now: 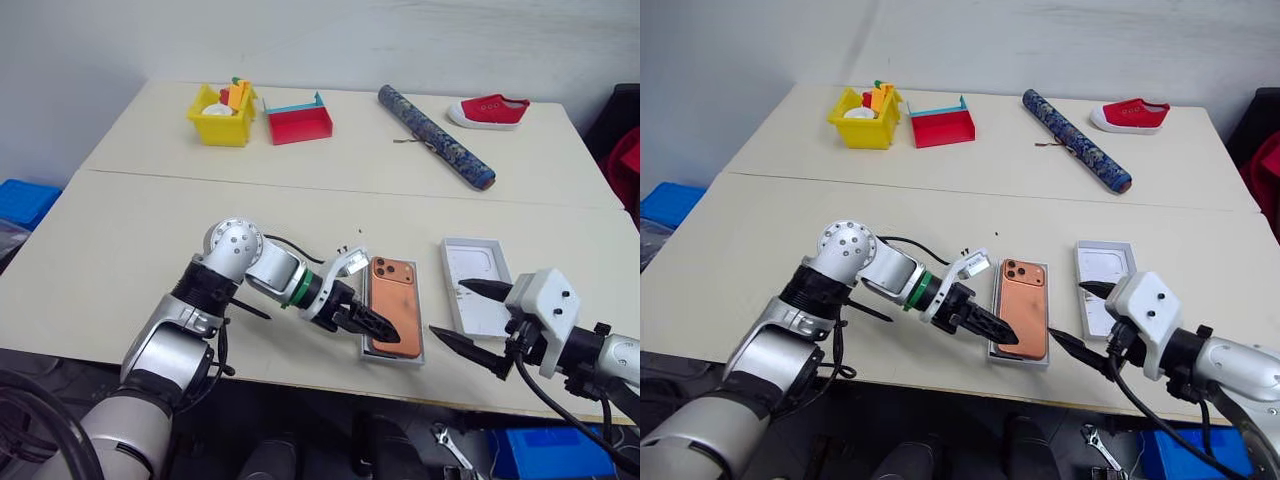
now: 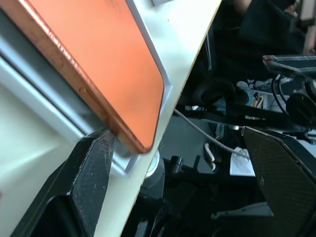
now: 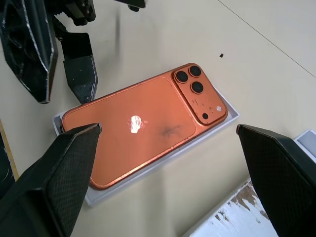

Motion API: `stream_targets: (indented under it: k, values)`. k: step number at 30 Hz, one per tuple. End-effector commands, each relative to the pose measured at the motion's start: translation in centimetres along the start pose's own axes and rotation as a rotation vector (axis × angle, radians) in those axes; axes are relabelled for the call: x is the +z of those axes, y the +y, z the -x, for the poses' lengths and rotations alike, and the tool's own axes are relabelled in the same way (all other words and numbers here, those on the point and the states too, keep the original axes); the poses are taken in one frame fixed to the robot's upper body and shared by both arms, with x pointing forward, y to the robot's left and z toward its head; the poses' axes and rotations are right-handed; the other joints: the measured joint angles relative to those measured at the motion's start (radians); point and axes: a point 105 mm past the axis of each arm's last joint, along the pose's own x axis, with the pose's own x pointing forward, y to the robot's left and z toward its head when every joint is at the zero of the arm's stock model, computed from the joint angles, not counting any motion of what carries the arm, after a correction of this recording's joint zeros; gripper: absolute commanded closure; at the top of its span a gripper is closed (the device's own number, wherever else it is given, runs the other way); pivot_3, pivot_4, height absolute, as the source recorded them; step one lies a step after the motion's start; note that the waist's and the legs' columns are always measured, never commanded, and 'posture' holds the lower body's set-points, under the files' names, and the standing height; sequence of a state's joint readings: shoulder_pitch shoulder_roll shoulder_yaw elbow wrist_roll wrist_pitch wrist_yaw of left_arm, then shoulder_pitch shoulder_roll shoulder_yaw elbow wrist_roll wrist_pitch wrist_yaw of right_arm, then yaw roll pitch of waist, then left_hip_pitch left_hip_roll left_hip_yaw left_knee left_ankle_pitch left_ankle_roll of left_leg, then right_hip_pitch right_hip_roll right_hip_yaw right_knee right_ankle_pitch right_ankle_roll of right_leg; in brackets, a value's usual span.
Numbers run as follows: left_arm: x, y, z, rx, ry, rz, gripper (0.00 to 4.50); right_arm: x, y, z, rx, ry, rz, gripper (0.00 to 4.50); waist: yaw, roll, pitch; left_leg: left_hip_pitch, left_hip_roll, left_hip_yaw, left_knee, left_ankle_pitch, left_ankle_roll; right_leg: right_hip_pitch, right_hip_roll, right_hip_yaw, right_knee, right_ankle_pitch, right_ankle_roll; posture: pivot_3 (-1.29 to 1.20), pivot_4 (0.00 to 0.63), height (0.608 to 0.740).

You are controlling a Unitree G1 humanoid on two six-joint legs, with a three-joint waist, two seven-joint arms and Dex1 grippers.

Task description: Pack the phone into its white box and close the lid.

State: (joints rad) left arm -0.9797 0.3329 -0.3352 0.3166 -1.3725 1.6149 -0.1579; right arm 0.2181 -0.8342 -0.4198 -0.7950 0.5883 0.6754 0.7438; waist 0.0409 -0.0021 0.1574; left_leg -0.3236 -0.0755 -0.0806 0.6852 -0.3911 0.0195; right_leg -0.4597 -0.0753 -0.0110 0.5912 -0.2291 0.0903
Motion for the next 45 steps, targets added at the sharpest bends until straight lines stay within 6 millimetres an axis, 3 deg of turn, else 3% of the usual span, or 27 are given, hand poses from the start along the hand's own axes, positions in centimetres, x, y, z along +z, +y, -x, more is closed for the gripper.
stream_targets:
  k: [1, 8, 13, 16, 22, 30, 34, 44, 45]
  values:
    - [0.6, -1.6, 0.9, -0.029, 0.006, -0.081, 0.22, 0.7, -0.2, -0.1, -0.005, -0.03, 0.025, 0.0, 0.002, 0.0, 0.0, 0.0, 0.0, 0.0, 0.0, 0.0, 0.0, 0.0, 0.0, 0.0, 0.0, 0.0, 0.0, 0.0, 0.15, 0.74]
    - [1.1, -1.8, 4.0, -0.032, -0.091, -0.12, 0.22, 0.6, -0.4, 0.0, -0.011, -0.02, 0.003, 0.0, -0.005, 0.0, 0.0, 0.0, 0.0, 0.0, 0.0, 0.0, 0.0, 0.0, 0.0, 0.0, 0.0, 0.0, 0.0, 0.0, 0.15, 0.74]
    - [2.1, -0.8, 7.7, 0.026, -0.34, -0.342, 0.22, 0.0, -0.9, 0.4, -0.116, 0.02, -0.11, 0.0, -0.017, 0.0, 0.0, 0.001, 0.001, 0.0, -0.001, 0.0, 0.0, 0.0, 0.001, 0.0, 0.0, 0.0, -0.001, 0.0, 0.15, 0.74]
    - [1.9, 0.0, 9.7, 0.089, -0.424, -0.587, 0.22, -0.9, -2.1, 0.5, -0.26, 0.066, -0.203, 0.0, -0.016, 0.0, 0.0, 0.001, 0.001, 0.0, -0.001, 0.0, 0.0, 0.0, 0.0, 0.0, 0.0, 0.0, -0.001, 0.0, 0.15, 0.74]
    - [-0.6, -0.4, 10.8, 0.043, -0.354, -0.987, 0.1, -2.9, -3.3, -0.5, -0.462, 0.12, -0.412, 0.0, -0.011, 0.0, 0.0, -0.001, 0.001, -0.001, -0.001, 0.0, 0.001, 0.0, -0.001, -0.001, -0.002, 0.0, -0.001, 0.0, 0.15, 0.74]
    - [0.6, -0.1, 11.0, 0.115, -0.387, -1.167, 0.1, -4.5, -4.5, -3.3, -0.543, 0.178, -0.501, 0.0, -0.016, 0.0, 0.0, -0.005, 0.0, -0.001, -0.001, 0.0, 0.005, -0.003, -0.002, -0.002, 0.0, 0.0, 0.0, 0.0, 0.15, 0.74]
    - [1.0, -0.1, 11.0, 0.14, -0.406, -1.176, 0.0, -5.0, -5.0, -4.4, -0.556, 0.18, -0.504, 0.88, -0.017, 0.0, 0.0, -0.006, 0.0, -0.001, -0.001, 0.001, 0.005, -0.004, -0.001, -0.002, 0.0, 0.001, 0.001, 0.0, 0.15, 0.74]
    - [0.7, 0.4, 11.0, 0.16, -0.401, -1.16, 0.0, -5.1, -4.9, -5.6, -0.565, 0.178, -0.49, 4.47, -0.018, 0.0, 0.0, -0.007, 0.0, -0.002, -0.001, 0.001, 0.005, -0.004, -0.001, -0.003, 0.0, 0.001, 0.001, 0.0, 0.15, 0.74]
    - [0.6, 0.5, 11.0, 0.166, -0.4, -1.157, 0.0, -5.0, -4.9, -5.5, -0.565, 0.175, -0.488, 4.49, -0.018, 0.0, 0.0, -0.007, 0.0, -0.002, -0.001, 0.001, 0.005, -0.004, -0.001, -0.003, 0.0, 0.001, 0.001, 0.0, 0.15, 0.74]
